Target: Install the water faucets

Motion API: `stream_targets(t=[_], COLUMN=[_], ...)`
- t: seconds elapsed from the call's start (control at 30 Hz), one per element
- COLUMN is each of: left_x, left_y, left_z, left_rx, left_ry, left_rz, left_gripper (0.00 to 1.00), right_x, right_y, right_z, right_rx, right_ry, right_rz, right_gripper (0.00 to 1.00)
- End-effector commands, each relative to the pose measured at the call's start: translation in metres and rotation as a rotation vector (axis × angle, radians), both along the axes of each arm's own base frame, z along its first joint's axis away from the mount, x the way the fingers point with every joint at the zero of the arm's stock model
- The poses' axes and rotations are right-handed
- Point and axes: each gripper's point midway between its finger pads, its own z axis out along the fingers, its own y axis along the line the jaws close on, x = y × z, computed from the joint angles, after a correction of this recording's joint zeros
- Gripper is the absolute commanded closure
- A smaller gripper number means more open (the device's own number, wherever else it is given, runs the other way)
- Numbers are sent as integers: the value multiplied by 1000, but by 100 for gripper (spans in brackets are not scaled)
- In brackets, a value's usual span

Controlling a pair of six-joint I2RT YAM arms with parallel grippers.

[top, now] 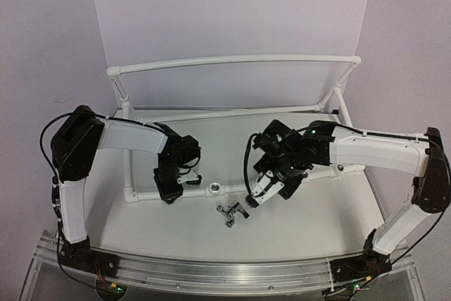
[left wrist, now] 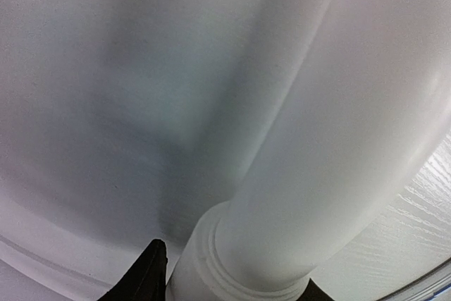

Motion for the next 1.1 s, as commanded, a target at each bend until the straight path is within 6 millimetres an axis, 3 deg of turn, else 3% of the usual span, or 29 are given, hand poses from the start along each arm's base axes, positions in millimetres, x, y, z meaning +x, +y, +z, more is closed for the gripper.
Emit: stream_targets(t=[0.0, 0.37, 0.7, 1.07], left_x=[12, 12, 12, 14], left_y=[-9, -11, -12, -14], left_z=[-6, -5, -5, -5], left_rx=[-57, -66, -73, -73], left_ry=[-8, -6, -7, -6], left_rz=[202, 202, 206, 202], left_gripper=[80, 80, 81, 81], right_x=[13, 35, 57, 60], right_y=[-3, 12, 15, 17], right_z=[16, 13, -1, -6], right_rx=[-69, -135, -182, -145], right_ry=[-169, -235, -246, -227], right_rz=[187, 258, 225, 147], right_gripper=[19, 20, 32, 54])
